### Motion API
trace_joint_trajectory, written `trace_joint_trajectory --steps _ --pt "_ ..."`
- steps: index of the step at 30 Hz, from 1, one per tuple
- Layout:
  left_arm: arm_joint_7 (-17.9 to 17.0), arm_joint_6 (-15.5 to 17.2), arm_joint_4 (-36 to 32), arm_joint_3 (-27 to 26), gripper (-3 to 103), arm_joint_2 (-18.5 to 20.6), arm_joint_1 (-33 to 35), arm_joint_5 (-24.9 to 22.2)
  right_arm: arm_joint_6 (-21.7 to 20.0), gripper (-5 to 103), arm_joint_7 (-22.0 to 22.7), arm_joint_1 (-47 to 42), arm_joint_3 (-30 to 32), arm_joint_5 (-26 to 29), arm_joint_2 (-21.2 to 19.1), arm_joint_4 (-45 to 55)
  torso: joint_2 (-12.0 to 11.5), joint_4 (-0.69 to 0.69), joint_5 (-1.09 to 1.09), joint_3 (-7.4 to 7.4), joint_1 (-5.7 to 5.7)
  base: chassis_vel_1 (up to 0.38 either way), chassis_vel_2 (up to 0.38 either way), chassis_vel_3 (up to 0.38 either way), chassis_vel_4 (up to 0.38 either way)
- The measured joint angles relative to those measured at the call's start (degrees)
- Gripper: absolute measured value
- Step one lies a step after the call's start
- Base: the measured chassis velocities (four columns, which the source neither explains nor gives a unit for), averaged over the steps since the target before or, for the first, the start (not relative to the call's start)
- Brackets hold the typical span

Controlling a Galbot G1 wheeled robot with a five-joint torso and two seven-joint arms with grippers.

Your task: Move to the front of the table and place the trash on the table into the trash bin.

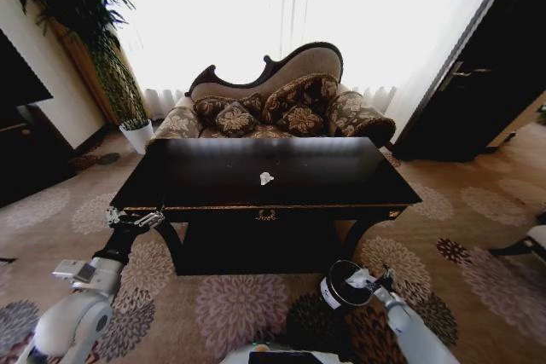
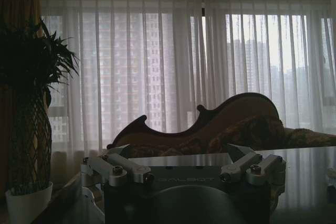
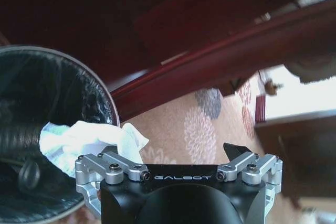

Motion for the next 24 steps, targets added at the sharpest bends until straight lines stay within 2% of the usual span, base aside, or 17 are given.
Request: trace_joint_trajectory --steps 1,2,5,6,10,14,15,16,20,21,24 --pt "0.00 0.00 0.00 0.00 100 0.00 0.00 0.00 -0.06 100 0.22 0.30 -0.04 -4.20 -0.02 -0.36 0.00 0.00 0.00 0.00 0.00 0.000 0.000 0.000 0.000" --pt "0.00 0.00 0.00 0.00 100 0.00 0.00 0.00 -0.06 100 0.22 0.30 -0.04 -4.20 -0.02 -0.36 0.00 0.00 0.00 0.00 0.00 0.000 0.000 0.000 0.000" --pt "0.00 0.00 0.00 0.00 100 0.00 0.00 0.00 0.17 100 0.67 0.55 -0.39 -8.53 -0.03 -1.23 0.00 0.01 -0.01 0.00 0.00 0.000 0.000 0.000 0.000" --pt "0.00 0.00 0.00 0.00 100 0.00 -0.01 0.00 0.93 100 0.59 0.47 -0.96 -11.98 -0.25 -1.80 0.00 0.01 0.01 0.00 0.00 0.000 0.000 0.000 0.000" --pt "0.00 0.00 0.00 0.00 100 0.00 0.00 0.00 2.65 100 0.16 0.31 -2.27 -16.21 -1.09 -3.89 0.00 0.00 -0.01 0.00 0.00 0.000 0.000 0.000 0.000" --pt "0.00 0.00 0.00 0.00 100 0.00 0.00 0.00 2.85 100 0.63 1.34 -3.44 -14.73 -1.64 -7.37 0.00 -0.04 0.00 0.00 -0.01 0.000 0.000 0.000 0.000" --pt "0.00 0.00 0.00 0.00 100 0.00 0.00 0.00 3.80 100 1.13 2.97 -3.68 -12.99 -1.65 -9.69 0.00 0.00 -0.01 -0.01 -0.01 0.000 0.000 0.000 0.000" --pt "0.00 0.00 0.00 0.00 100 0.00 0.00 0.00 4.55 100 0.07 3.11 -4.82 -11.00 -1.76 -9.81 0.00 0.03 -0.04 -0.01 -0.01 0.000 0.000 0.000 0.000" --pt "0.00 0.00 0.00 0.00 100 0.00 -0.01 0.00 4.48 100 -3.04 2.16 -6.28 -9.77 -1.65 -7.91 0.00 0.00 0.04 0.00 -0.01 0.000 0.000 0.000 0.000" --pt "0.00 0.00 0.00 0.00 100 0.00 0.00 0.00 4.94 100 -3.02 2.31 -6.49 -7.91 -1.39 -8.02 0.00 -0.01 -0.05 0.00 -0.01 0.000 0.000 0.000 0.000" --pt "0.00 0.00 0.00 0.00 100 0.00 0.00 0.00 5.07 100 -3.06 2.08 -6.97 -5.52 -1.04 -7.58 0.00 0.00 -0.01 0.00 -0.01 0.000 0.000 0.000 0.000"
